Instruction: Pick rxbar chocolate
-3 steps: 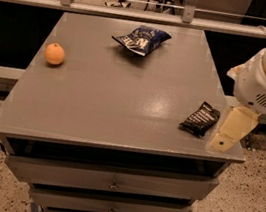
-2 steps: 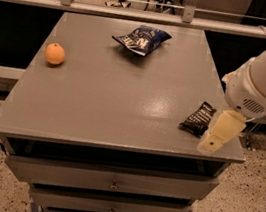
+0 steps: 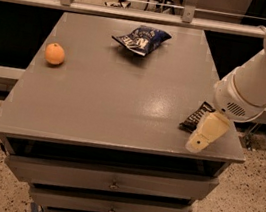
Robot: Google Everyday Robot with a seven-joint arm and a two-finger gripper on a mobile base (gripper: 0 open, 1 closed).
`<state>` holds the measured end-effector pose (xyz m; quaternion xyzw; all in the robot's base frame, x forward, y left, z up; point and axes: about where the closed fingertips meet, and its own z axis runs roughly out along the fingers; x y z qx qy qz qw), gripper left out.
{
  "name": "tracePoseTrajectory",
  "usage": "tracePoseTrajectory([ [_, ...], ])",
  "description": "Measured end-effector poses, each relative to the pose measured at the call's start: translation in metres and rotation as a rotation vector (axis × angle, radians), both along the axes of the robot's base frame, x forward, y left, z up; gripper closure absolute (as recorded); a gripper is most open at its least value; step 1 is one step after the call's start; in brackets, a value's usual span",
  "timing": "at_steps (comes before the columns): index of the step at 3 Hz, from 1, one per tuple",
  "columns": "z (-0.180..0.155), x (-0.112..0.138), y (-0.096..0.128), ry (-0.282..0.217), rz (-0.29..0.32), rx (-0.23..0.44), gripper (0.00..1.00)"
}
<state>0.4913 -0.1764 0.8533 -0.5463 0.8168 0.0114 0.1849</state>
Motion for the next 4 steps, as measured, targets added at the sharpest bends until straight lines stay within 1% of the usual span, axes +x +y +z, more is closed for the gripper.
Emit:
tracePoseTrajectory([
  [1, -0.010, 0.006, -0.004, -0.001, -0.022, 0.008, 0.01],
  [2, -0.014, 0.011, -0.009, -0.015, -0.038, 0.020, 0.18],
  [3, -0.017, 0.014, -0.012, -0.023, -0.047, 0.027, 0.41],
  [4, -0.022, 0.013, -0.013, -0.019, -0.054, 0.036, 0.63],
])
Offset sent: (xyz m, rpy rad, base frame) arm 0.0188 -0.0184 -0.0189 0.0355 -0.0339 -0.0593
